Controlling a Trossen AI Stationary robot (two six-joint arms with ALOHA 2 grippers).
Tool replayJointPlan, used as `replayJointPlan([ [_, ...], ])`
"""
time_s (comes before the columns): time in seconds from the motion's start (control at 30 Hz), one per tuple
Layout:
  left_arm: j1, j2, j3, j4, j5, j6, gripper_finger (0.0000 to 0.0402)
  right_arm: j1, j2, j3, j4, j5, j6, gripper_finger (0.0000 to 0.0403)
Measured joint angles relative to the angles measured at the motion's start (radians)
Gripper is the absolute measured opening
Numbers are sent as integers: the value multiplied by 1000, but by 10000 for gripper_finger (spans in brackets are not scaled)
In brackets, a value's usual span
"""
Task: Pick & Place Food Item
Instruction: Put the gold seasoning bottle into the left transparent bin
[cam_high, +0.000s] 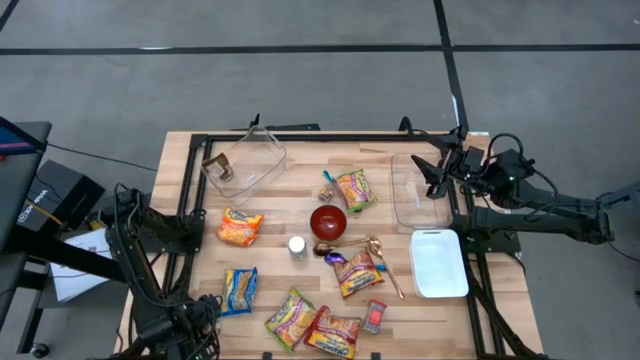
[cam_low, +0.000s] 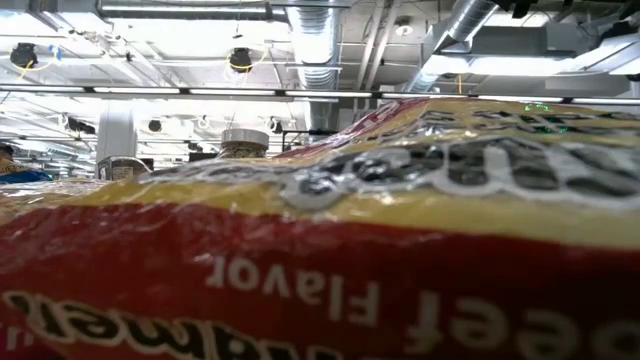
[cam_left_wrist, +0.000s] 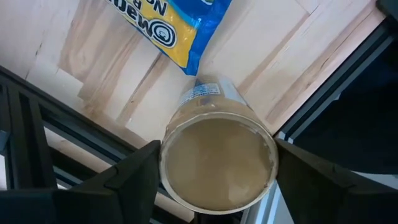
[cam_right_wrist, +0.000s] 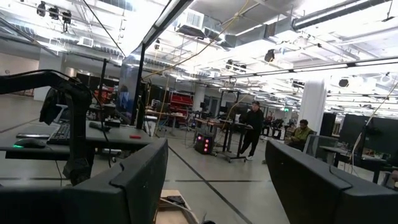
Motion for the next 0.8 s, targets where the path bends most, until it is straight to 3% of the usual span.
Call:
replayJointPlan([
  [0.8, 40, -169, -6, -94, -91, 10, 267, 0, 0, 0, 5, 0, 0, 265],
])
